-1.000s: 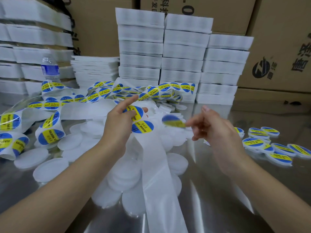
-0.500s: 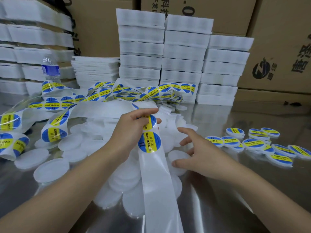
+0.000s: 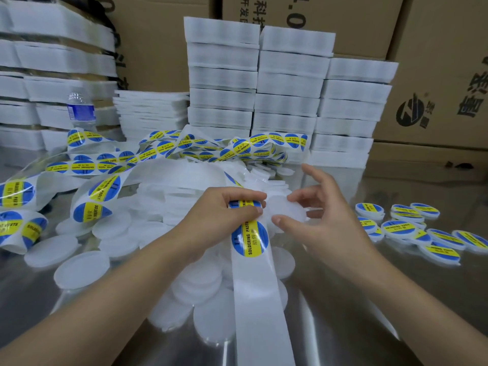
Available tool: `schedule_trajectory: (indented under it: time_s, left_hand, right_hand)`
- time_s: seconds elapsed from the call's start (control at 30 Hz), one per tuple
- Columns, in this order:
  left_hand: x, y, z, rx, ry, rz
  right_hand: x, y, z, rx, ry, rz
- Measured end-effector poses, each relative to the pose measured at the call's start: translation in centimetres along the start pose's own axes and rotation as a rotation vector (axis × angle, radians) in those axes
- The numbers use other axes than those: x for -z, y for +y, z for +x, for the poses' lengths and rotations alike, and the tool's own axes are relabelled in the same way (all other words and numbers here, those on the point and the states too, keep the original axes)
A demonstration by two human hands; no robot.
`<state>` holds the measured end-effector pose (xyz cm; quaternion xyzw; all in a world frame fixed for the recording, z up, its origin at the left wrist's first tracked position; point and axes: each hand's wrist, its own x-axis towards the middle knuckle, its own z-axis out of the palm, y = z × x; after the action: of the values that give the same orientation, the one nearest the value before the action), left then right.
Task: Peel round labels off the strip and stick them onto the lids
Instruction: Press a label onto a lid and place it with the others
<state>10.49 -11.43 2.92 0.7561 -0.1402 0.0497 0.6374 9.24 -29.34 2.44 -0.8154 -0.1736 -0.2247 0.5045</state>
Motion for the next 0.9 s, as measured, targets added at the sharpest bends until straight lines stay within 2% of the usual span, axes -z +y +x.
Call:
schedule_trajectory:
  time_s: [0.13, 0.23, 0.4, 0.53, 0.63, 0.7, 0.8, 0.9]
  left_hand:
    - [-0.3, 0.4, -0.1, 0.096, -0.015, 0.037]
    - [-0.3, 0.3, -0.3, 0.085, -0.075, 0.061]
    - [-0.1, 0.1, -0.2, 0.136, -0.122, 0.022]
    - [-0.1, 0.0, 0.0, 0.168, -0.114, -0.017]
    - [-0.1, 0.0, 0.0, 0.180, -0.123, -0.026]
    - [-0.1, -0.1, 0.1, 0.185, -0.127, -0.042]
    - [-0.1, -0.1, 0.1, 0.198, -0.117, -0.045]
    - [-0.1, -0.1, 0.1, 0.209, -0.109, -0.055]
  right_hand:
    - [0.2, -0.5, -0.4, 0.110, -0.011, -0.035]
    - [0.2, -0.8, -0.7, 0.182, -0.026, -0.102]
    - [0.2, -0.9, -0.9, 0.237, -0.076, -0.220]
    - [0.3, -0.9, -0.8, 0.281, -0.035, -0.229]
    - [0.3, -1.3, -0.8, 0.276, 0.053, -0.085]
    - [0.4, -1.8, -0.7, 0.203, 0.123, 0.142]
    - [1.0, -2.1, 0.1, 0.000, 0.172, 0.478]
    - [1.6, -2.1, 0.7, -0.226, 0.172, 0.617]
